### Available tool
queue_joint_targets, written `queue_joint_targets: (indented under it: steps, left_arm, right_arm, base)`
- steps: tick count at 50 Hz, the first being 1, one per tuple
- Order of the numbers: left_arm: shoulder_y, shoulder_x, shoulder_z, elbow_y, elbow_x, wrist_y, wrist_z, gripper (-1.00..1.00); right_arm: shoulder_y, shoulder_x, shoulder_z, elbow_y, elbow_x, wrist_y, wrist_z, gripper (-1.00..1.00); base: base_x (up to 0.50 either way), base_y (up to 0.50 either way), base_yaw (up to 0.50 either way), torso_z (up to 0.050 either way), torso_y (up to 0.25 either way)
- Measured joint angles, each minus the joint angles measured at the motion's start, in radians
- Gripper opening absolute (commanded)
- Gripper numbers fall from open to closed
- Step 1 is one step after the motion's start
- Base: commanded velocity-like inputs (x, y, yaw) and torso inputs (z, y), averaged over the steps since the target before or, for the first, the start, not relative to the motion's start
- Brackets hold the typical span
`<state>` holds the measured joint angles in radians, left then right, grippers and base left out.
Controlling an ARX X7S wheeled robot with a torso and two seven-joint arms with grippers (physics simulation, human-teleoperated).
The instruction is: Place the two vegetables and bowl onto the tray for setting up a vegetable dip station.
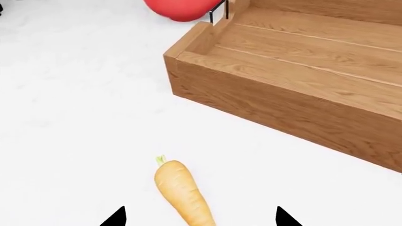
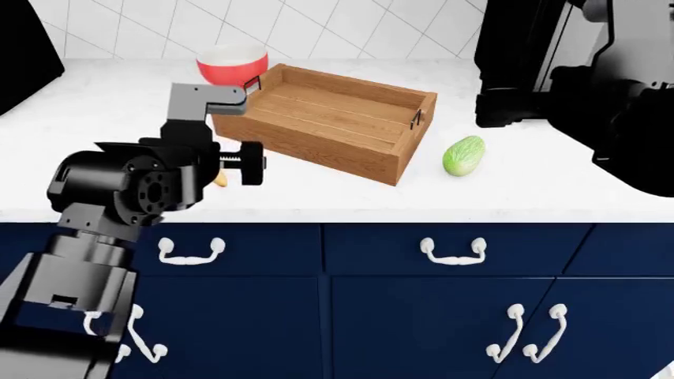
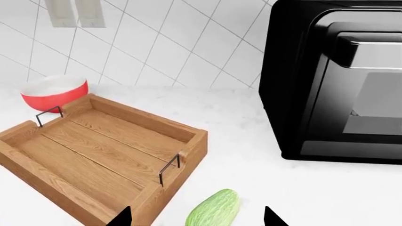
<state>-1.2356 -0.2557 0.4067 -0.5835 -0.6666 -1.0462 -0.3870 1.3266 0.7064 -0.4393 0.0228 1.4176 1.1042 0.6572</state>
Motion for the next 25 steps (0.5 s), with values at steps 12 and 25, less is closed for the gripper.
queue_joint_targets:
  steps: [12,25]
  left_arm:
    - [-0.011,0.013,0.025,-0.074,0.03,0.05,0.019,1.0]
    - [-0.002,0.024,0.046,-0.125,0.05,0.087,0.032,1.0]
  right_arm:
    - [-0.003,-0.001,-0.006,0.006,-0.007,-0.006,-0.008,1.0]
    - [-0.009,0.003,-0.008,0.003,-0.006,-0.01,-0.008,1.0]
  base:
    - [0.0,0.0,0.0,0.0,0.0]
    - [0.0,0.0,0.0,0.0,0.0]
